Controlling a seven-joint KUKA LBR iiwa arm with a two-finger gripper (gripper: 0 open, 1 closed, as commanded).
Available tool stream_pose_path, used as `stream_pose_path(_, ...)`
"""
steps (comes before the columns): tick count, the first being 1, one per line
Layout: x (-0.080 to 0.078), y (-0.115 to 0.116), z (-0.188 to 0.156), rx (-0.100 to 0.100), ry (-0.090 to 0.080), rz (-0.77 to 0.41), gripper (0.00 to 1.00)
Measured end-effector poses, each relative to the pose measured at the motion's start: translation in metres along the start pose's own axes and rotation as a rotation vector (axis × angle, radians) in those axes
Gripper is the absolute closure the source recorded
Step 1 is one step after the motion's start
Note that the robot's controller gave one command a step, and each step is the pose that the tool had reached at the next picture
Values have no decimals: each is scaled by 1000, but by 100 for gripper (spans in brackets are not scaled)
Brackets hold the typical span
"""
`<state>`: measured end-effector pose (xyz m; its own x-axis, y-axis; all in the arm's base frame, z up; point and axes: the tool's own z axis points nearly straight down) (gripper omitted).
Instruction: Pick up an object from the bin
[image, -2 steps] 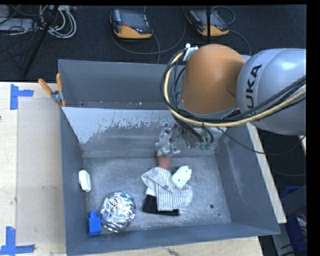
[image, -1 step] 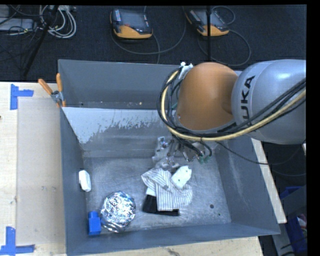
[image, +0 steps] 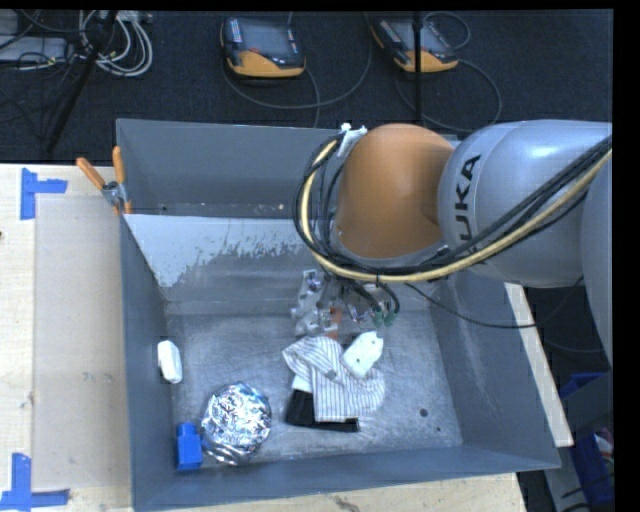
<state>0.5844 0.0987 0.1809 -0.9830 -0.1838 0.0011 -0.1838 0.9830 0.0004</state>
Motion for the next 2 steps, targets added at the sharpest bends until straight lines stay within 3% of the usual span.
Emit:
stream_pose_path(1,4,2,-40,-1,7,-67,100)
stream_pose_path(2,5,6,56,0,-3,-47,0)
